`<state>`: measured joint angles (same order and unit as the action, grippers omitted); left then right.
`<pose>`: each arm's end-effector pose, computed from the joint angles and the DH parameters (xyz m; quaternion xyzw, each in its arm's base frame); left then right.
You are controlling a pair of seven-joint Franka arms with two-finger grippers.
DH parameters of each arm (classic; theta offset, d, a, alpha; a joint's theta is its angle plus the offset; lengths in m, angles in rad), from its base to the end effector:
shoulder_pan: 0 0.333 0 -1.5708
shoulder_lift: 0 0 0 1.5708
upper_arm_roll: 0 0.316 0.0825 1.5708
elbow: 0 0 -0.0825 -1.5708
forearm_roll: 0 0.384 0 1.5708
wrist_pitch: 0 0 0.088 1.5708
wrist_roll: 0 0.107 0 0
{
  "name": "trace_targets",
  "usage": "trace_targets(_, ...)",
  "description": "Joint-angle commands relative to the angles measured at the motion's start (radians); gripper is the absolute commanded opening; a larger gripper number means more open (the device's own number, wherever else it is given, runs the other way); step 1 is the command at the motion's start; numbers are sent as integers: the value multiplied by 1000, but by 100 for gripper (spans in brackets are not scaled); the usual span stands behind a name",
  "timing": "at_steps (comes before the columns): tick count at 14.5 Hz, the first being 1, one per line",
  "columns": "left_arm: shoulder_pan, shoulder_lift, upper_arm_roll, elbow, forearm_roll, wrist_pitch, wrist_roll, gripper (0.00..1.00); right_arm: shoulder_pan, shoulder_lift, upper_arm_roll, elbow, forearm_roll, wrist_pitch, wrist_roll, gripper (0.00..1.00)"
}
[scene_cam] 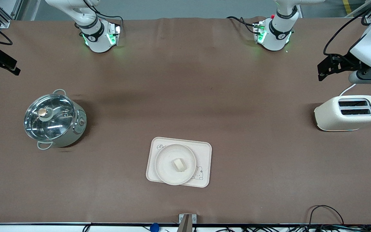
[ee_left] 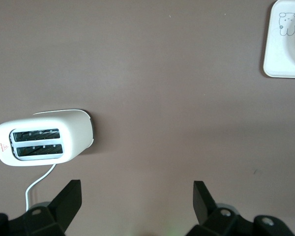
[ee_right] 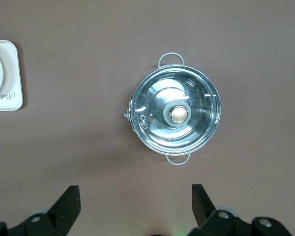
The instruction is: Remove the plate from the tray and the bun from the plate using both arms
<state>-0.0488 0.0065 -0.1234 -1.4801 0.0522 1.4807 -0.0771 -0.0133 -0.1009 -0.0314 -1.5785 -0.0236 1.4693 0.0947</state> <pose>0.5406 -0.0877 0.6556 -0.9986 0.0452 -0.0003 0.0258 0.5114 -0.0266 0.6659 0.9974 -0.0707 -0.0039 0.0103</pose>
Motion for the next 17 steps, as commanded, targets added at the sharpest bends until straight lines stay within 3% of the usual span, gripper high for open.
trace_targets(1, 7, -13, -1, 6, -22, -10, 30, 100, -2, 3, 4, 9, -9, -6, 4, 100)
trace_targets(15, 12, 0, 1, 12, -20, -10, 23, 100, -4, 4, 4, 3, -6, 0, 4, 100)
trace_targets(17, 6, 9, 1, 14, -15, -10, 22, 100, 1, 10, 4, 0, 45, 15, 5, 100)
